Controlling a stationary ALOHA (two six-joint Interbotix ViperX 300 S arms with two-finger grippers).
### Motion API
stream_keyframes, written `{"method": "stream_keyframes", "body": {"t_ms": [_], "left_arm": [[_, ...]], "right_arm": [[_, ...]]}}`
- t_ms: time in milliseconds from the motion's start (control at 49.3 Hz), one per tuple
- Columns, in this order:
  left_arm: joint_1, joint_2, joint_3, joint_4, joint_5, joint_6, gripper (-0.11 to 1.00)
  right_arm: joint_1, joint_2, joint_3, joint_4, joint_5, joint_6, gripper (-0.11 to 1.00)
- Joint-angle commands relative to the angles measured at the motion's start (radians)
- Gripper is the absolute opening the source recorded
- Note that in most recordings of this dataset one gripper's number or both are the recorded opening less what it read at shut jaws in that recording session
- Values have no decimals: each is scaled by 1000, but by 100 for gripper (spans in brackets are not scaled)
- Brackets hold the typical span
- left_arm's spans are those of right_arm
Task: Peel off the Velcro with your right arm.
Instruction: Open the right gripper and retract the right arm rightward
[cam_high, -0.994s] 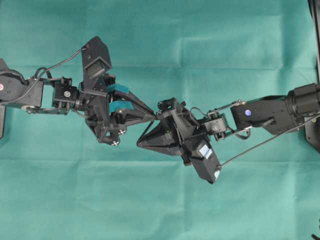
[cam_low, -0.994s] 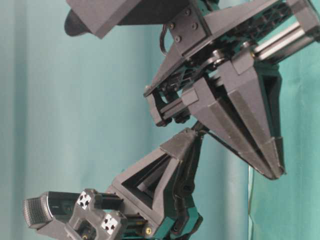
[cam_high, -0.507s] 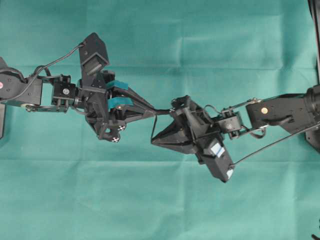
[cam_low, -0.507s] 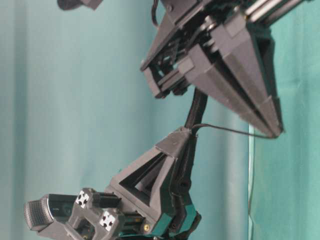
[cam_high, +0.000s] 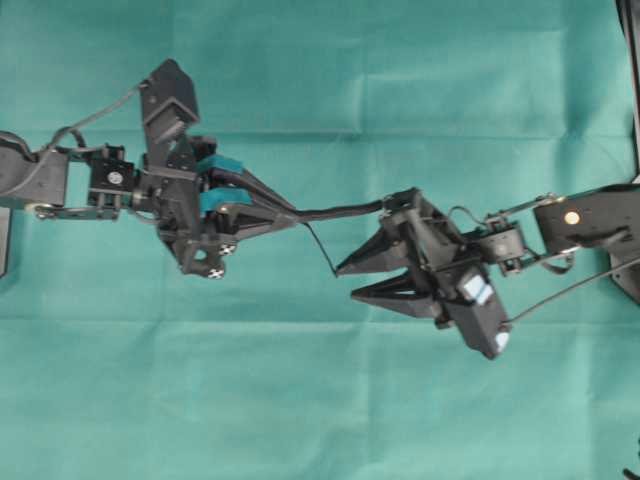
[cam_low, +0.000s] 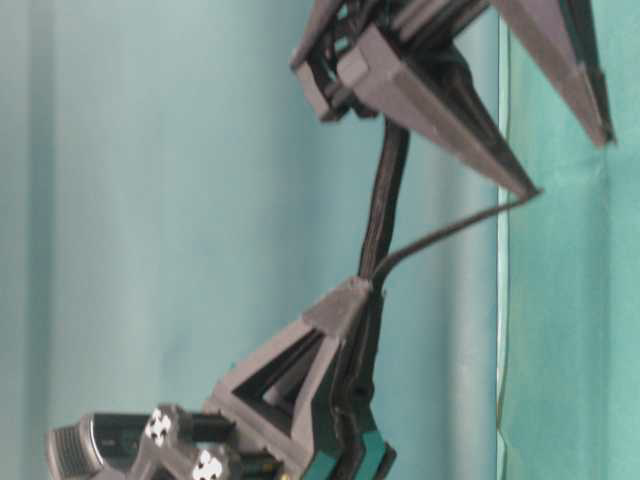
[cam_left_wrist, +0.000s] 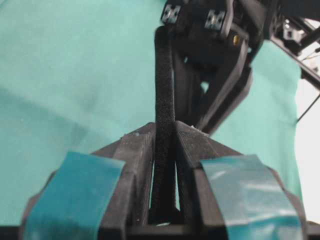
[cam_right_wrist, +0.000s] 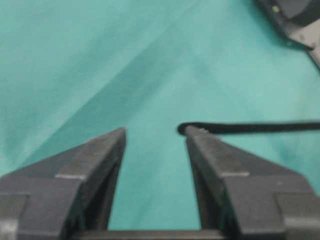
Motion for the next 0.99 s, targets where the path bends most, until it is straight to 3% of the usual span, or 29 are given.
{"method": "stream_keyframes", "body": {"t_ms": [0,548,974], "left_arm": [[3,-41,5,0,-21,2,10],[3,-109,94,0,-60,6,10],[-5,-158,140,0,-69,72,10]], "right_arm": [[5,-44,15,6,-32,2,12],[-3,-141,101,133,-61,2,12],[-3,-196,132,296,-61,2,12]]}}
